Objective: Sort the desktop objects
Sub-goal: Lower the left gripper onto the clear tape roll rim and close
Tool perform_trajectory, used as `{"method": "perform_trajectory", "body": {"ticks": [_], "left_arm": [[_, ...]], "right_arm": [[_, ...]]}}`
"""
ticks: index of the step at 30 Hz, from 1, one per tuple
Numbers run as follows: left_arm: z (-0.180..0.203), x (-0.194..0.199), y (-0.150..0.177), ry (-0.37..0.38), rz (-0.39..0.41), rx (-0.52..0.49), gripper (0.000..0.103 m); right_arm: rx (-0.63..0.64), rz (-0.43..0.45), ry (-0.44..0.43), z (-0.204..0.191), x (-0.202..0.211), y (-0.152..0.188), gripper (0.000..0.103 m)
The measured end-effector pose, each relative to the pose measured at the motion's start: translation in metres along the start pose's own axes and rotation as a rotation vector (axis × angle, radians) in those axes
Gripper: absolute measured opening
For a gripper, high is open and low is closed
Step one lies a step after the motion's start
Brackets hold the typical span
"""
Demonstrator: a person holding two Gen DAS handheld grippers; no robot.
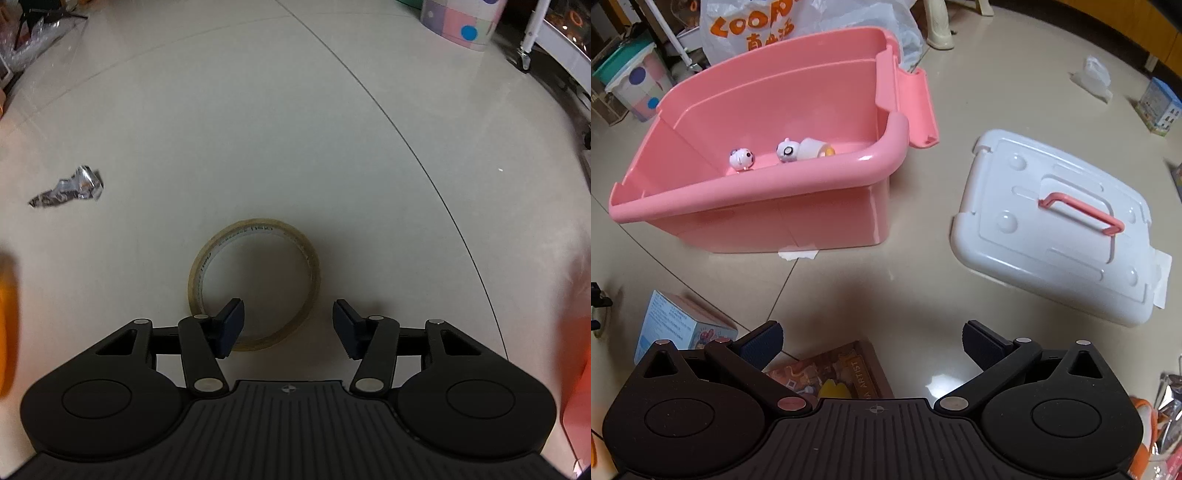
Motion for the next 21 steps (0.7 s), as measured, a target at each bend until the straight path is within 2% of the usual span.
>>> {"method": "perform_trajectory", "body": {"ticks": [4, 8, 9, 11, 16, 21], "left_arm": [[0.000, -0.001, -0.002, 0.013, 0.017, -0.003, 0.050], [0.003, 0.001, -0.002, 0.050, 0.015, -0.025, 0.030], [0.005, 0.002, -0.002, 0.057, 0.014, -0.034, 0.022], [0.007, 0.004, -0.001, 0.067, 0.009, -0.048, 0.015], [0.005, 0.008, 0.002, 0.069, -0.004, -0.050, 0.008], [0.003, 0.023, 0.002, 0.069, 0.009, -0.043, 0.007]], "right_arm": [[0.002, -0.009, -0.003, -0.003, -0.002, 0.001, 0.103], [0.004, -0.018, -0.006, -0.005, -0.003, 0.001, 0.103], [0.004, -0.021, -0.007, -0.006, -0.004, 0.001, 0.103], [0.005, -0.025, -0.008, -0.007, -0.005, 0.002, 0.103], [0.017, -0.032, -0.012, -0.010, -0.005, 0.002, 0.103], [0.025, -0.026, -0.011, -0.012, -0.003, 0.002, 0.103]]}}
Point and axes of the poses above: each gripper's, at about its wrist camera, not at the fingertips, and x roughly against the way its jaws point, z to its right, y to its underside, the point moved 5 cm from there along -x, roughly the way its jaws point, and after that the axes turned 7 degrees about z, right-handed, at the moved point
